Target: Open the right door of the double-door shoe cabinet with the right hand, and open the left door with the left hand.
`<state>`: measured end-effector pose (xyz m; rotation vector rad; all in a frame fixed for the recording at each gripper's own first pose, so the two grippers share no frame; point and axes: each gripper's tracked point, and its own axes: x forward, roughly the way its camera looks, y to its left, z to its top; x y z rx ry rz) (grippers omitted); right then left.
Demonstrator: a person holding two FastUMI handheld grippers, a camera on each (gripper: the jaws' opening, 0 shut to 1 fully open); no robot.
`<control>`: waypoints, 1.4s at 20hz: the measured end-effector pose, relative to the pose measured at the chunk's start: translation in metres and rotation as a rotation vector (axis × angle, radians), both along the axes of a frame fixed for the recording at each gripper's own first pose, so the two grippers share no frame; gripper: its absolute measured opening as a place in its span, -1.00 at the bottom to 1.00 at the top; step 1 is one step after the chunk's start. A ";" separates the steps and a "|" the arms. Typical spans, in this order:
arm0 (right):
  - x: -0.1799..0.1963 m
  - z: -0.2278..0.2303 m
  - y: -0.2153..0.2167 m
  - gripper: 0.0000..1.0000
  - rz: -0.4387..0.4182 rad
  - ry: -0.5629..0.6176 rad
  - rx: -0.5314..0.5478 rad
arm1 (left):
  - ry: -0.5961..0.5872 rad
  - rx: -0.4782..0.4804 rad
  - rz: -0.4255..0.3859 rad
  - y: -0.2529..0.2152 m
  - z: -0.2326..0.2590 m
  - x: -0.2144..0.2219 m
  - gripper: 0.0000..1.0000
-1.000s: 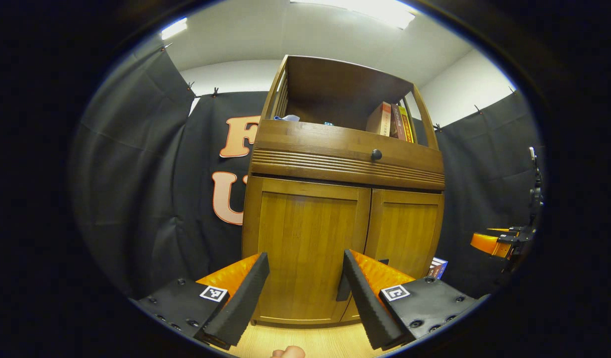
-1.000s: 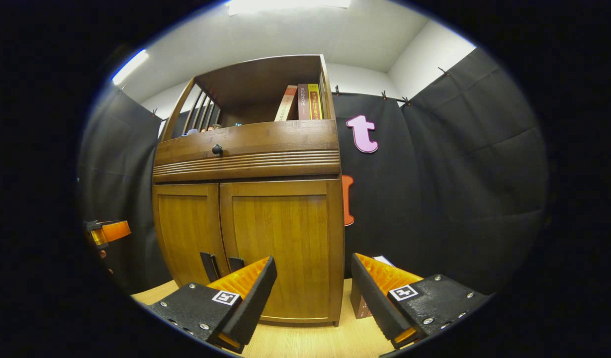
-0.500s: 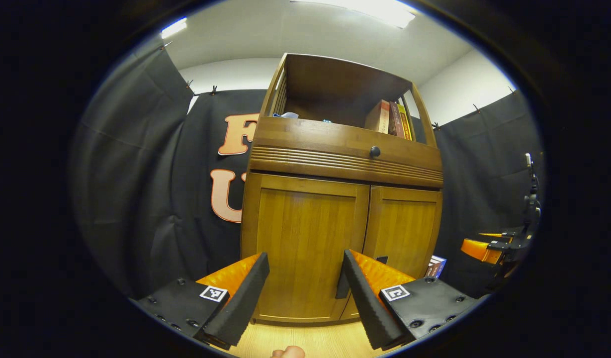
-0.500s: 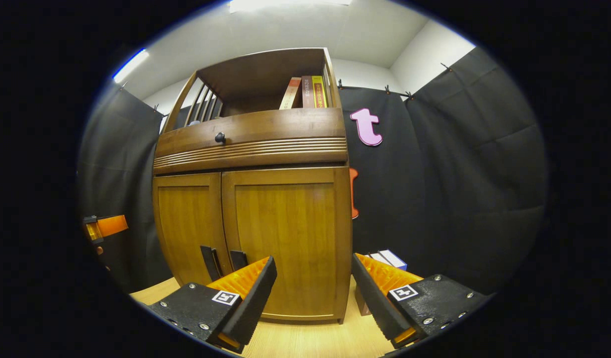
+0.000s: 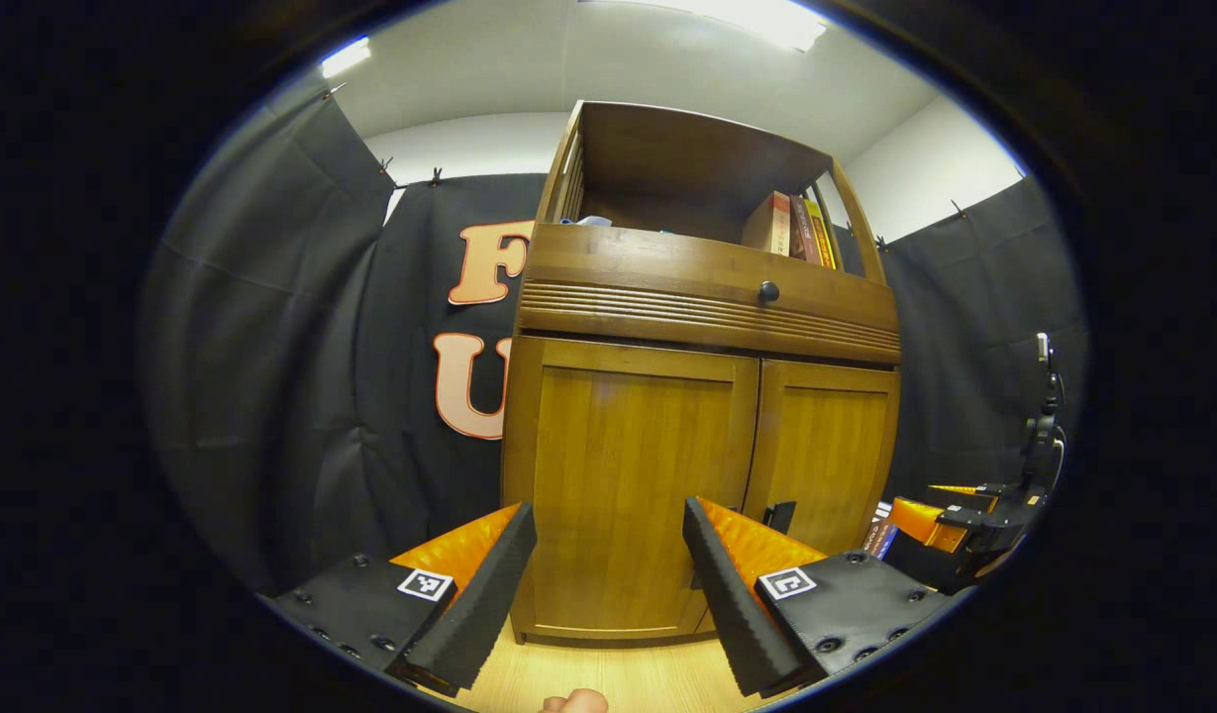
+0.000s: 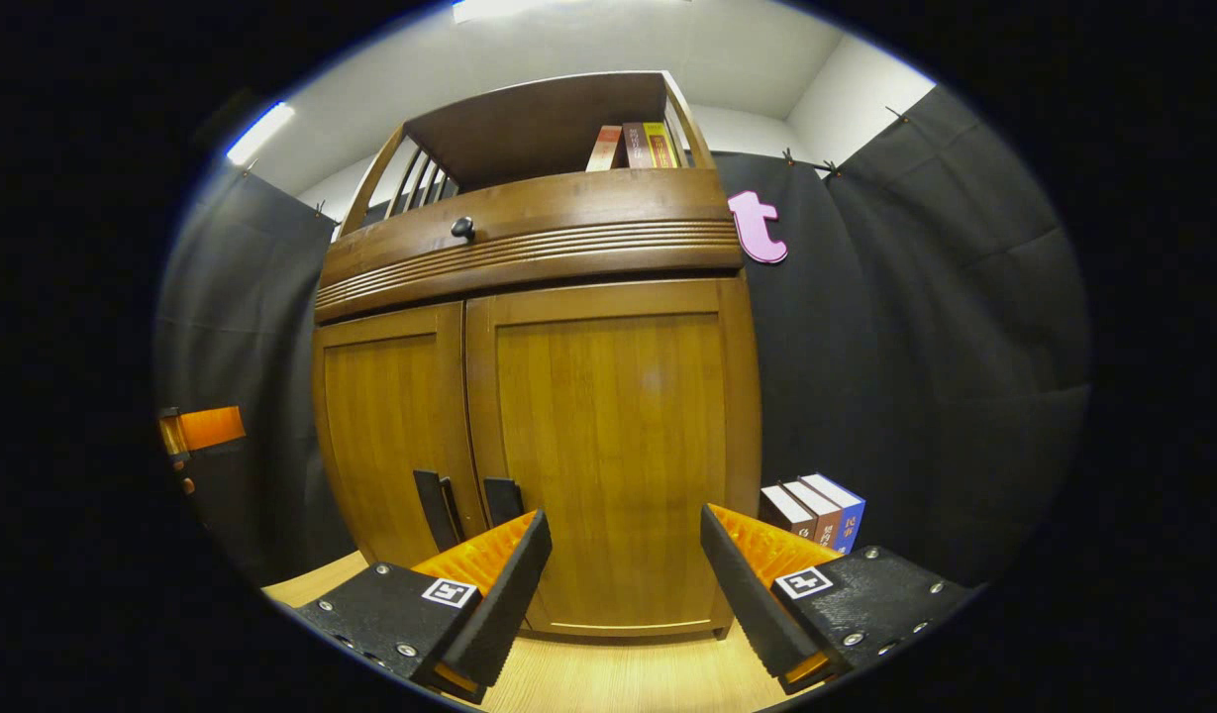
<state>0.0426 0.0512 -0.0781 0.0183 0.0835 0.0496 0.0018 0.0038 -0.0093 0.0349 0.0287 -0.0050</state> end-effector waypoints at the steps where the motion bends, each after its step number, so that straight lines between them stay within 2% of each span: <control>1: 0.003 -0.005 0.003 0.88 0.004 0.004 -0.003 | -0.002 0.004 0.010 0.002 0.000 0.001 0.90; 15: 0.053 -0.090 0.073 0.88 0.099 0.115 0.018 | -0.005 0.025 0.014 0.008 -0.008 0.004 0.90; 20: 0.075 -0.098 0.095 0.87 0.120 0.124 0.032 | -0.010 0.023 0.039 0.025 -0.010 0.004 0.90; 21: 0.079 -0.099 0.099 1.00 0.126 0.128 0.031 | -0.012 0.023 0.045 0.028 -0.011 0.006 0.90; 22: 0.083 -0.101 0.103 0.84 0.133 0.131 0.030 | -0.012 0.024 0.050 0.032 -0.012 0.007 0.90; 23: 0.086 -0.103 0.105 1.00 0.129 0.136 0.024 | -0.010 0.025 0.054 0.034 -0.013 0.008 0.90; 24: 0.089 -0.104 0.106 0.74 0.120 0.136 0.020 | -0.008 0.026 0.055 0.035 -0.014 0.010 0.90; 25: 0.094 -0.103 0.108 0.89 0.117 0.130 0.017 | -0.006 0.026 0.053 0.037 -0.016 0.011 0.90; 26: 0.098 -0.101 0.109 0.75 0.112 0.128 0.010 | -0.006 0.026 0.051 0.037 -0.017 0.013 0.90; 27: 0.102 -0.100 0.109 0.48 0.104 0.125 0.002 | -0.005 0.025 0.050 0.037 -0.018 0.013 0.90; 28: 0.104 -0.099 0.108 0.41 0.100 0.121 -0.004 | -0.004 0.025 0.048 0.038 -0.019 0.014 0.90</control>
